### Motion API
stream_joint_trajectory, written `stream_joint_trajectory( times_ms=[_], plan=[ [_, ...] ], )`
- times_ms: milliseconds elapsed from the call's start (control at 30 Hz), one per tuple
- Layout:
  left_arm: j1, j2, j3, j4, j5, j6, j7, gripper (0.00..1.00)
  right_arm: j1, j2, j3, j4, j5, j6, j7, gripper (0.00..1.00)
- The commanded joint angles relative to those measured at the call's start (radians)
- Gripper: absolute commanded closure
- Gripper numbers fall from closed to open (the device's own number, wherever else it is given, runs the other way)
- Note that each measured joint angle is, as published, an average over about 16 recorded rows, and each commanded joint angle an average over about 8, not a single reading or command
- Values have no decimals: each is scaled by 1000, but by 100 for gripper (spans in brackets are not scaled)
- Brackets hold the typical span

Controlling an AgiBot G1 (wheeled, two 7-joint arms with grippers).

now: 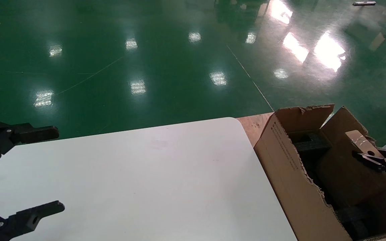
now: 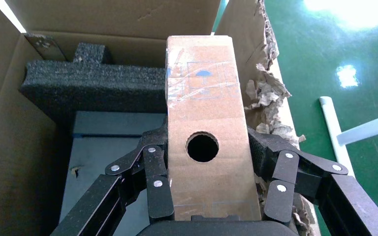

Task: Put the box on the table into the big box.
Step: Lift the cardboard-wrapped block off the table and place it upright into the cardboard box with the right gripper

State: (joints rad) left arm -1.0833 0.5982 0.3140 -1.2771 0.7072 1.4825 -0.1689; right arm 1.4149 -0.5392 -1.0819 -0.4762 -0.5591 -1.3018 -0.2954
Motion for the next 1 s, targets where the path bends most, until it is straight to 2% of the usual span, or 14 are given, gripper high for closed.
stream_joint_trajectory(
  times_ms=[33,133,167,233,1000],
  plan=[
    [0,0,0,0,0,0,0,0,0,-1,-3,-3,-4,2,-2,53],
    [0,0,0,0,0,0,0,0,4,-4,-13,-7,-10,7,0,16],
    [0,0,0,0,0,0,0,0,6,-5,-15,-8,-13,8,1,6],
    [0,0,0,0,0,0,0,0,8,-6,-19,-9,-15,10,3,0],
    [0,0,0,0,0,0,0,0,6,-5,-17,-9,-18,12,0,0]
  ],
)
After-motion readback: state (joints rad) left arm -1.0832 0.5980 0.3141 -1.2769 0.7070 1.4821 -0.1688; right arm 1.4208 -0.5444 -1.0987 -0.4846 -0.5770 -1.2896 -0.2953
